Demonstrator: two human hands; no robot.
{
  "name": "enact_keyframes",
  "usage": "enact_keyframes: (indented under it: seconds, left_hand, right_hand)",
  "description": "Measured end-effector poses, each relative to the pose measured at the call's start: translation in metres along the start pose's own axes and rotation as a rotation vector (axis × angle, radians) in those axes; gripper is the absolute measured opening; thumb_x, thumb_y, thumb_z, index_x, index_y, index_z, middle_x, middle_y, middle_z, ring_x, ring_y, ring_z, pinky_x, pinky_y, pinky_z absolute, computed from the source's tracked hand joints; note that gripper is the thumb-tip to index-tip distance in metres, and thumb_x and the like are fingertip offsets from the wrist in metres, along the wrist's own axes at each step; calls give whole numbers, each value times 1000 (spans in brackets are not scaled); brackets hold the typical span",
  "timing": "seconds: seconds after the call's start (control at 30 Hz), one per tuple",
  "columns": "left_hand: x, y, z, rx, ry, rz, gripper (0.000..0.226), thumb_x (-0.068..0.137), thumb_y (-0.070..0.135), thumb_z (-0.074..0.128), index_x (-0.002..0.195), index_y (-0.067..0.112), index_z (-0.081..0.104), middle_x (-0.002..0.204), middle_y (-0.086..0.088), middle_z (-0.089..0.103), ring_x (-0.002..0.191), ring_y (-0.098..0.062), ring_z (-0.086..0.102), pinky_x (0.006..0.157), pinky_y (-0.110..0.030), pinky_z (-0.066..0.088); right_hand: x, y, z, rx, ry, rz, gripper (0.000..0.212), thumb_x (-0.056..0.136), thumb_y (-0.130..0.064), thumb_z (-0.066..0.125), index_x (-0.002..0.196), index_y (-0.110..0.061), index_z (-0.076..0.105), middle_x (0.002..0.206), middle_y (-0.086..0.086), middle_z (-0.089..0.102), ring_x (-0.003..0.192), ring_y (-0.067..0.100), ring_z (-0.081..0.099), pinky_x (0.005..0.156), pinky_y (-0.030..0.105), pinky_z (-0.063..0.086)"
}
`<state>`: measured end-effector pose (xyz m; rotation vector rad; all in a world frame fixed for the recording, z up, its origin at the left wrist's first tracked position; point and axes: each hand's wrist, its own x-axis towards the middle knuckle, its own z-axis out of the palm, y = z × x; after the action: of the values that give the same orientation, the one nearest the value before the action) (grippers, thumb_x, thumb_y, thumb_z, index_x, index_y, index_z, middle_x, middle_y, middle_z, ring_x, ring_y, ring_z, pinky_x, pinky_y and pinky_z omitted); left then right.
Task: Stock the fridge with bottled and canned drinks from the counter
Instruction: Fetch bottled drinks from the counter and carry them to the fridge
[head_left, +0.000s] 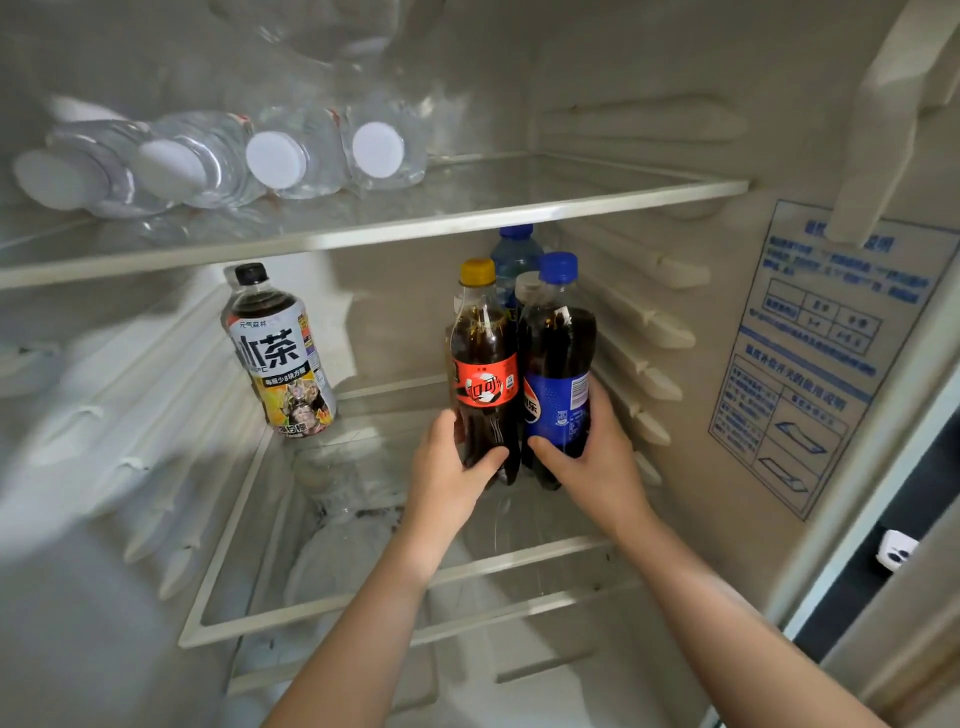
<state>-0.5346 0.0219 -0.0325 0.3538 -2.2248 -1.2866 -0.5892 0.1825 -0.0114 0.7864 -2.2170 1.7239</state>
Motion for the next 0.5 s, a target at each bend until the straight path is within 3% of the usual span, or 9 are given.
enact_keyframes:
  seconds: [0.1, 0.17, 0.23, 0.27, 0.37, 0.5]
  left_hand:
    - [1, 1, 0, -25, -19, -45, 42, 75, 19, 78, 107, 12, 52, 111, -7, 62, 107, -19, 57, 90, -50, 49]
    - [-5, 5, 1, -31, 14, -67, 55, 78, 20, 76, 123, 11, 47, 126, -8, 55, 117, -22, 52, 95, -49, 47]
    - [-24, 12, 3, -95, 140, -71, 66, 85, 22, 68, 140, 13, 33, 140, -4, 44, 127, -18, 45, 103, -45, 43]
    - [-38, 15, 4, -178, 215, -30, 60, 90, 23, 62, 141, 16, 31, 140, 0, 43, 128, -14, 44, 104, -41, 43]
    - [-85, 21, 3, -371, 317, 182, 39, 92, 29, 50, 129, 36, 41, 130, 12, 50, 123, -8, 49, 98, -20, 44]
    - [-150, 14, 15, -455, 98, 211, 33, 89, 28, 48, 114, 49, 49, 115, 18, 58, 110, -8, 56, 92, -15, 42]
  right_hand:
    - [-5, -4, -1, -21, -18, 39, 69, 71, -10, 76, 128, -32, 43, 112, -23, 55, 105, -8, 54, 83, 7, 38]
    - [-16, -10, -2, -27, 2, 73, 69, 74, -10, 74, 132, -28, 42, 117, -25, 52, 108, -15, 49, 88, 5, 36]
    - [-33, -14, -7, -44, 88, 138, 62, 80, -12, 71, 134, -25, 43, 122, -22, 51, 112, -11, 48, 96, 11, 37]
    - [-45, -14, -11, -33, 133, 166, 54, 82, -11, 68, 131, -21, 48, 124, -14, 54, 113, -4, 52, 99, 18, 41]
    - [-93, -20, -26, -11, 212, 132, 32, 85, -7, 62, 109, -28, 60, 105, -14, 65, 98, 1, 62, 89, 24, 50]
    - [-167, -21, -48, -128, 195, 212, 28, 84, -14, 54, 94, -40, 58, 92, -19, 65, 85, 4, 64, 74, 16, 50]
